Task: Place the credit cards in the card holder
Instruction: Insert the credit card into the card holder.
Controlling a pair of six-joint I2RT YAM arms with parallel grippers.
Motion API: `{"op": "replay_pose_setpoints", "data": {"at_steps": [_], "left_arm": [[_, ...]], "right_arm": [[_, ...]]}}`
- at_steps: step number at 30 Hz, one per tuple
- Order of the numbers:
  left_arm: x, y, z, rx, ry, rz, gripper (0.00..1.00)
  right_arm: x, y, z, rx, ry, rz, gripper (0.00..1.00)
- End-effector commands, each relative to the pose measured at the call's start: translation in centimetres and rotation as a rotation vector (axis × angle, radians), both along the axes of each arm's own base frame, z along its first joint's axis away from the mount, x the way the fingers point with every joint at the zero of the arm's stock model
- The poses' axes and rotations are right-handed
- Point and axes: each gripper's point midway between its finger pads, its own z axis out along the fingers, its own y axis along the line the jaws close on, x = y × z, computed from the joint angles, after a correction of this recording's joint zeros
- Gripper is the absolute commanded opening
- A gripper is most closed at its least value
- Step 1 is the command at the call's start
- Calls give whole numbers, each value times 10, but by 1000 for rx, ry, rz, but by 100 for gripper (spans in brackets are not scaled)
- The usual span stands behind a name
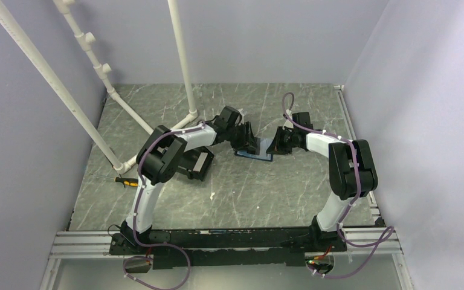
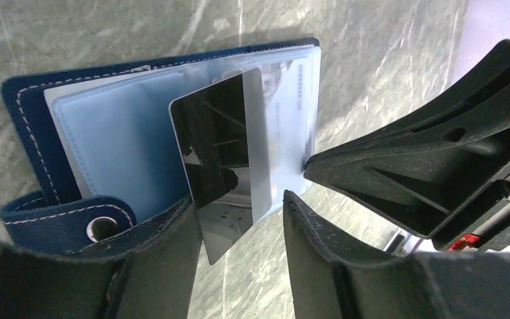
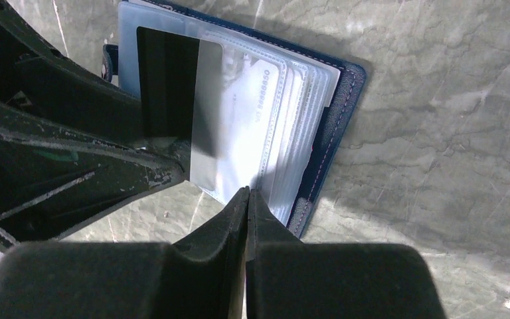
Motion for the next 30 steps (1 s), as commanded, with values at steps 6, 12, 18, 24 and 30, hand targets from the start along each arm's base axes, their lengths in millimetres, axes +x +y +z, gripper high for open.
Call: {"op": "replay_pose_setpoints", "data": {"at_steps": [6, 12, 18, 24, 30], "left_arm": [[4, 22, -11, 228, -101, -68, 60], [-27, -29, 13, 26, -216, -324, 57], [-20, -7, 16, 135, -218, -270, 61], [1, 22, 26, 203, -201, -123, 72], [17, 34, 26, 227, -182, -66, 86]], "right_arm": [[11, -6, -2, -52, -20, -7, 4], [13, -4, 0, -42, -26, -5, 2], [12, -6, 1, -48, -27, -6, 2], [12, -7, -2, -57, -22, -7, 2], [14, -7, -3, -58, -21, -5, 2]]}}
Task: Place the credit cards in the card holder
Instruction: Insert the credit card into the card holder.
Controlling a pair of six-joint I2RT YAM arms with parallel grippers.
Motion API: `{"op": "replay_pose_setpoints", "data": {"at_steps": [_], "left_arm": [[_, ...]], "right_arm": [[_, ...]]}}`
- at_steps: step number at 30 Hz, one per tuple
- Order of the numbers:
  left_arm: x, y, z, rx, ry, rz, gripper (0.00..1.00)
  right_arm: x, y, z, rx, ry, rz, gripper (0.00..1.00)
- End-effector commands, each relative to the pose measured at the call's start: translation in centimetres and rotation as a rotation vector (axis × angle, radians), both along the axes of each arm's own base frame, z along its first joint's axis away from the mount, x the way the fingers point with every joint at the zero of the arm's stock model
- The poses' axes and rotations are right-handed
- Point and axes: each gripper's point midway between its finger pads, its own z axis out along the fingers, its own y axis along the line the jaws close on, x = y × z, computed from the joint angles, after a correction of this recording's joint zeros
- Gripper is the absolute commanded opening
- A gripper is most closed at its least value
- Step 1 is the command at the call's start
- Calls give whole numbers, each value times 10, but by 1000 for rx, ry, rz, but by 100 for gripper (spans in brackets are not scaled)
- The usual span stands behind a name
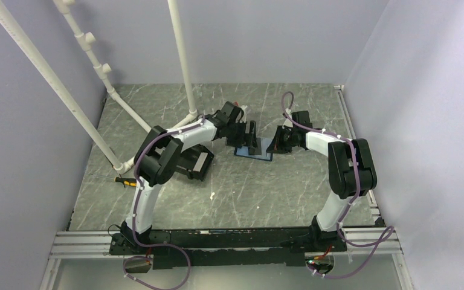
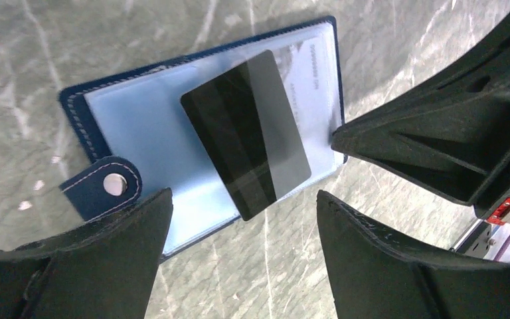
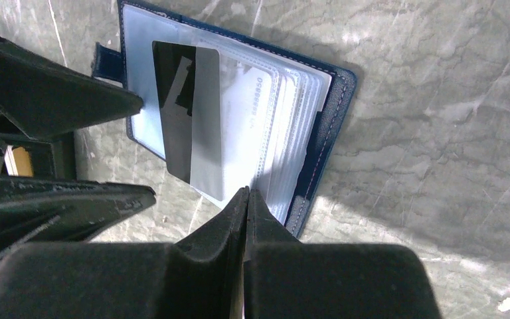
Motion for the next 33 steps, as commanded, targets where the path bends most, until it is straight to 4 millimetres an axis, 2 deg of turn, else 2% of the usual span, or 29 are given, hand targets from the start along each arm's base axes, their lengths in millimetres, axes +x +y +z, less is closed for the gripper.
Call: {"op": "replay_pose_setpoints", "data": {"at_steps": [1, 12, 17, 25, 29, 33], "left_arm": [[18, 16, 16, 21, -24, 73, 86], [20, -11, 6, -90, 2, -7, 79], [20, -20, 10, -118, -8, -31, 77], [-10, -66, 37, -324, -22, -218, 78], [-16, -70, 39, -374, 9, -226, 78], [-14, -59, 28, -291, 42, -171, 80]], "right_arm": [[10, -5, -2, -41, -21, 2, 2], [12, -3, -7, -31, -8, 6, 1], [12, -2, -8, -26, -6, 10, 1], [11, -5, -6, -36, -9, -4, 4], [12, -12, 3, -44, -25, -33, 4], [11, -24, 6, -49, -21, -64, 8]]}}
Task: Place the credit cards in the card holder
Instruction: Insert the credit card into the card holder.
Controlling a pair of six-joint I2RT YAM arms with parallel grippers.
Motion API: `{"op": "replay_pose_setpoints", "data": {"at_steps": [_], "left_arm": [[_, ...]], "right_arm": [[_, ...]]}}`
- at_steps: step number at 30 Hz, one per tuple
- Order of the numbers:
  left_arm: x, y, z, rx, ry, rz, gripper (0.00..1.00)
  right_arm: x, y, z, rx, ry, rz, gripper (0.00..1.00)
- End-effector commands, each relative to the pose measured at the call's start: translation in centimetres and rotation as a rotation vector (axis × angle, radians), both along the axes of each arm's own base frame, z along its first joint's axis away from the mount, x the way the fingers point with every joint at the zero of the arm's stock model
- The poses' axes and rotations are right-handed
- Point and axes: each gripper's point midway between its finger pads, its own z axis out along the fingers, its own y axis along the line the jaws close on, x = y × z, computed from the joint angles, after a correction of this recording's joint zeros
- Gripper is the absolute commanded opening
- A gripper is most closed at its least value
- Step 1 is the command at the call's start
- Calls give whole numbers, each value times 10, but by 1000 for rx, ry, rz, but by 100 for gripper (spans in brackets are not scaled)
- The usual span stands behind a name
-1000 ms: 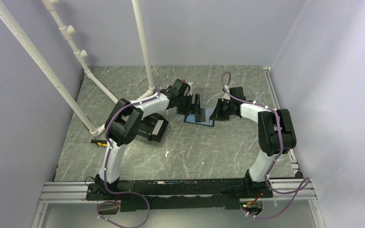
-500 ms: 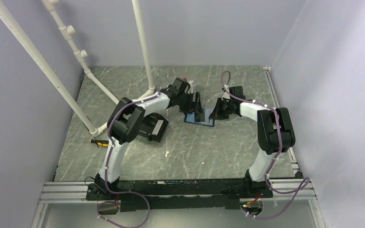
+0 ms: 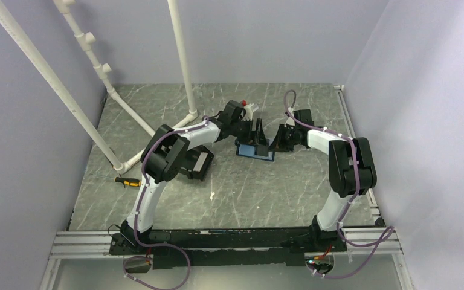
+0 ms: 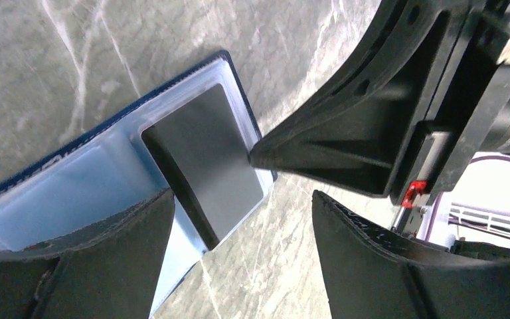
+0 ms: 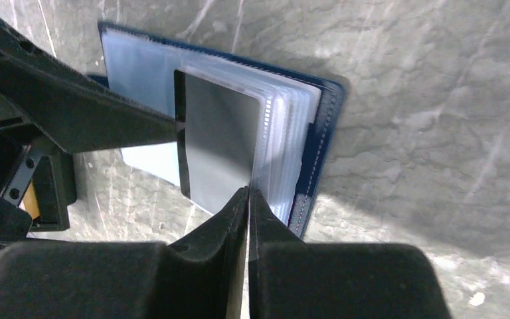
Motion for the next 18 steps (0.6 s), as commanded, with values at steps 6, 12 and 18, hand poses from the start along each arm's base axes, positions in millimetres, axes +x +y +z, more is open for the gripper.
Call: {"op": "replay_pose_setpoints", "data": {"at_steps": [6, 12, 18], "left_arm": [[-6, 17, 3, 106, 108, 97, 83], [-12, 6, 5, 60, 117, 39, 83], [-28, -33, 15, -16, 119, -54, 83]], "right_arm": [[-1, -13, 11, 13, -36, -33, 20], [-5, 2, 2, 101, -11, 6, 26], [-4, 12, 6, 149, -16, 13, 23]]}}
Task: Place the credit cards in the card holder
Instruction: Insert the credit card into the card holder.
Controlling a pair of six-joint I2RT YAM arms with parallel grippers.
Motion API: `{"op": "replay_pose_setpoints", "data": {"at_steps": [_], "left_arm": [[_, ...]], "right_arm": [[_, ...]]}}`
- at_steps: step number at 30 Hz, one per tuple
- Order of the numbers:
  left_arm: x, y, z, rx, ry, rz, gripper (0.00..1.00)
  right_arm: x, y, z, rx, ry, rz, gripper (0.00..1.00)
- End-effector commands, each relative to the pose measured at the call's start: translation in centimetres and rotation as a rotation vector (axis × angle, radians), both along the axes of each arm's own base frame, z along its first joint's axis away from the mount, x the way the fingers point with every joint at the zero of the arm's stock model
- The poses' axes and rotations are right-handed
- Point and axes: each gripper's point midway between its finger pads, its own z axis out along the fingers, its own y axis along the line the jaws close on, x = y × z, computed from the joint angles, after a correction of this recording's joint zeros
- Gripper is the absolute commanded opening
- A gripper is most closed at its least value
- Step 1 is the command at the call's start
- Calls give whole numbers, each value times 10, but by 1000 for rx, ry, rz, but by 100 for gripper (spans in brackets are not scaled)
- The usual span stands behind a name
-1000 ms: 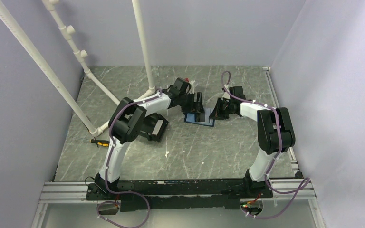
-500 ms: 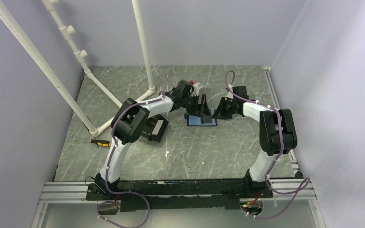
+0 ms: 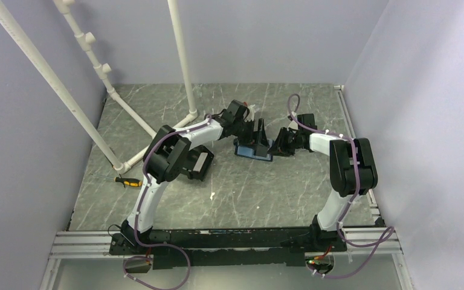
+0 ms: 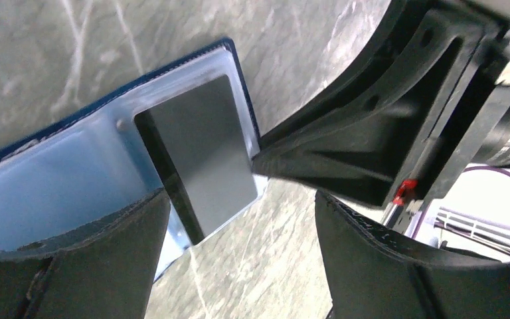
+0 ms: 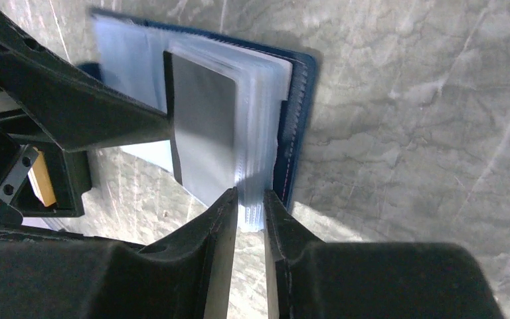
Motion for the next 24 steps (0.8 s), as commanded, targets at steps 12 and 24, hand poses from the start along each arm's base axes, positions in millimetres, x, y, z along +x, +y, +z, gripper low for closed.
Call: {"op": "replay_pose_setpoints", "data": {"at_steps": [12, 24], "left_arm": [[-12, 35, 75, 8, 0, -93, 86], [-66, 180, 163, 171, -190, -72, 90]], "right_arm": [[13, -18, 21, -136, -79, -22, 26], [-13, 18, 71, -175, -206, 88, 48]]}}
